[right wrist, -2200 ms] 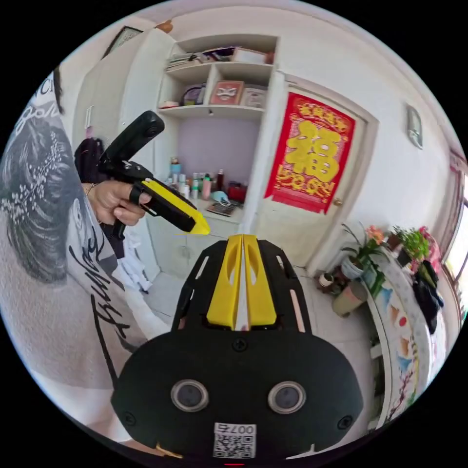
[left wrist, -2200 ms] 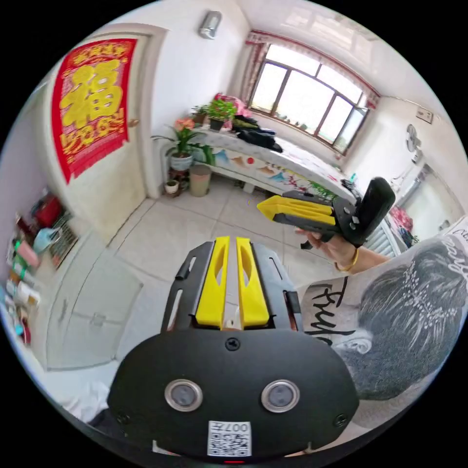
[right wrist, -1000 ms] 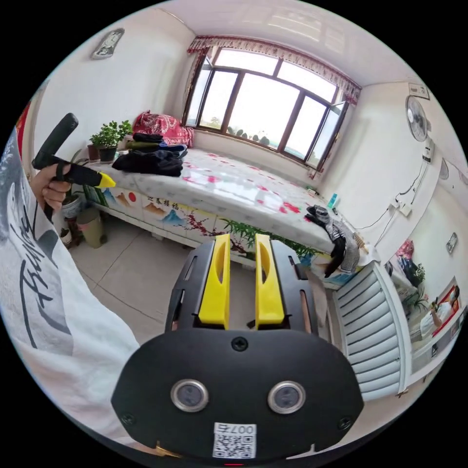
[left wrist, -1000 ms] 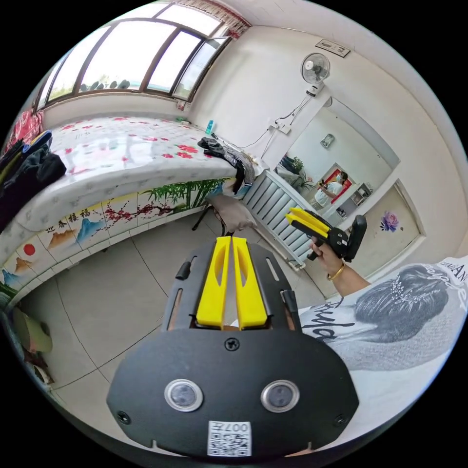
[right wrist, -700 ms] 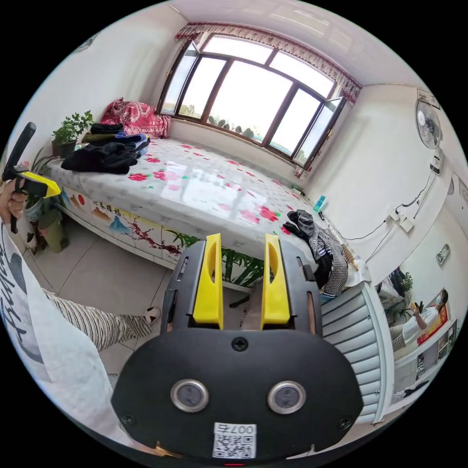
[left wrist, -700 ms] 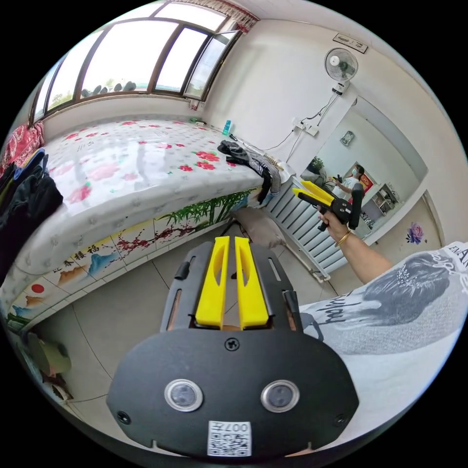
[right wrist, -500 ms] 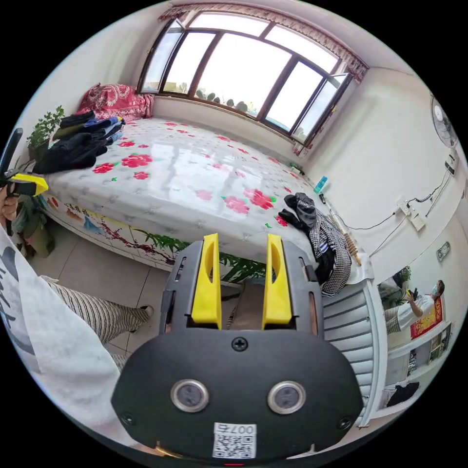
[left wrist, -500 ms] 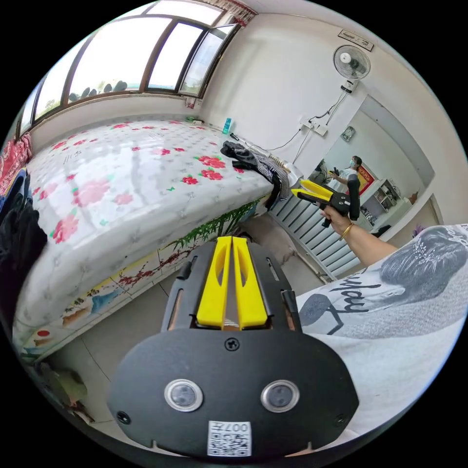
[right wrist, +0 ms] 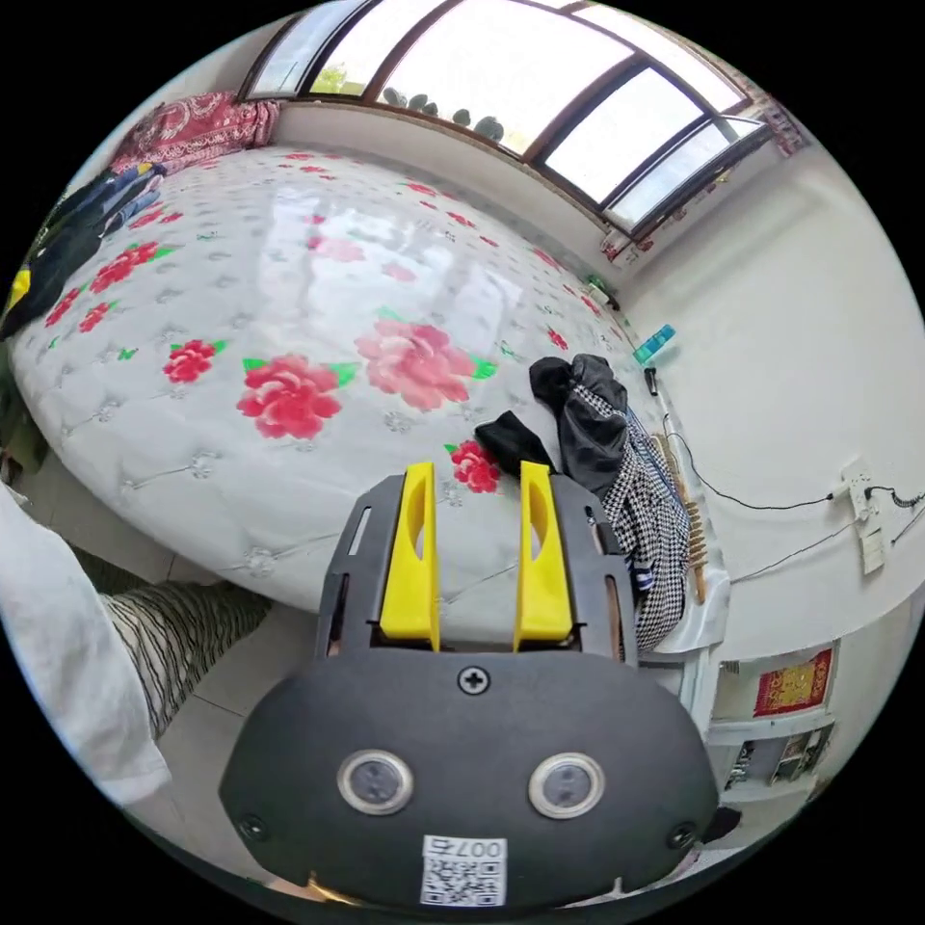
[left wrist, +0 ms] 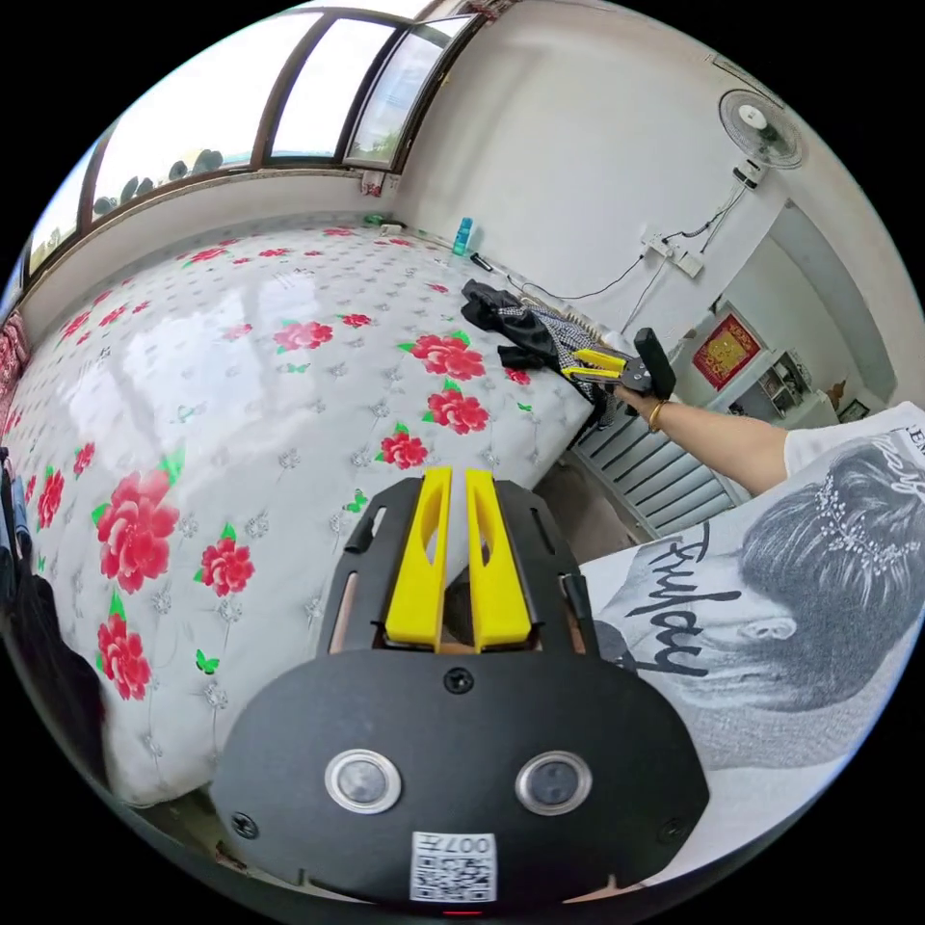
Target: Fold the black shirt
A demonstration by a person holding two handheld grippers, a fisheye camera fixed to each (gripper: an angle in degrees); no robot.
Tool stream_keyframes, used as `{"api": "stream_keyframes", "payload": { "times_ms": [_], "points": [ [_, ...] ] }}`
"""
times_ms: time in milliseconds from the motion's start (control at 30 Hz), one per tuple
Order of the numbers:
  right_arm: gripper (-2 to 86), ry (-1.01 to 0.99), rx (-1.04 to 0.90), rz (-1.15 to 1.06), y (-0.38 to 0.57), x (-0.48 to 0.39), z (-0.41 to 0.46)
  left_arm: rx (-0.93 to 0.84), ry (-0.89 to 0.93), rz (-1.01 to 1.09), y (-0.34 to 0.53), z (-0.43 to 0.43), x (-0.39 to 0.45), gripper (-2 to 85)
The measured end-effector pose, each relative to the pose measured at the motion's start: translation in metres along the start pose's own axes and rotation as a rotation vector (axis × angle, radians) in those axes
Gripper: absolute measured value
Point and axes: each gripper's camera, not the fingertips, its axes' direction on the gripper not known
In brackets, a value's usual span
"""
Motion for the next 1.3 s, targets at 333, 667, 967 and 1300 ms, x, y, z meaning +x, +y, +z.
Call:
{"api": "stream_keyframes", "payload": {
  "times_ms": [333, 667, 967, 1300],
  "points": [
    [10.3, -0.054, -0.251, -0.239, -0.033, 0.066, 0.201, -0.093, -0.094, -0.127, -0.129, 0.102, -0.024, 0.1],
    [4.1, -0.404, -0.35, -0.03, -0.039, 0.158, 0.258, -0.15, -0.066, -0.149, -0.176, 0.158, -0.064, 1.7],
    [1.4, -0.687, 0.481, 0.102, -0.127, 0.207, 0.029, 0.006, 0.028, -0.101, -0.162, 0.133, -0.111, 6.4],
    [0.1, -0.817, 0.798, -0.261, -0.28, 0.121, -0.263, 0.194, -0.023, -0.039, -0.087, 0.028, -0.18, 8.4]
  ]
}}
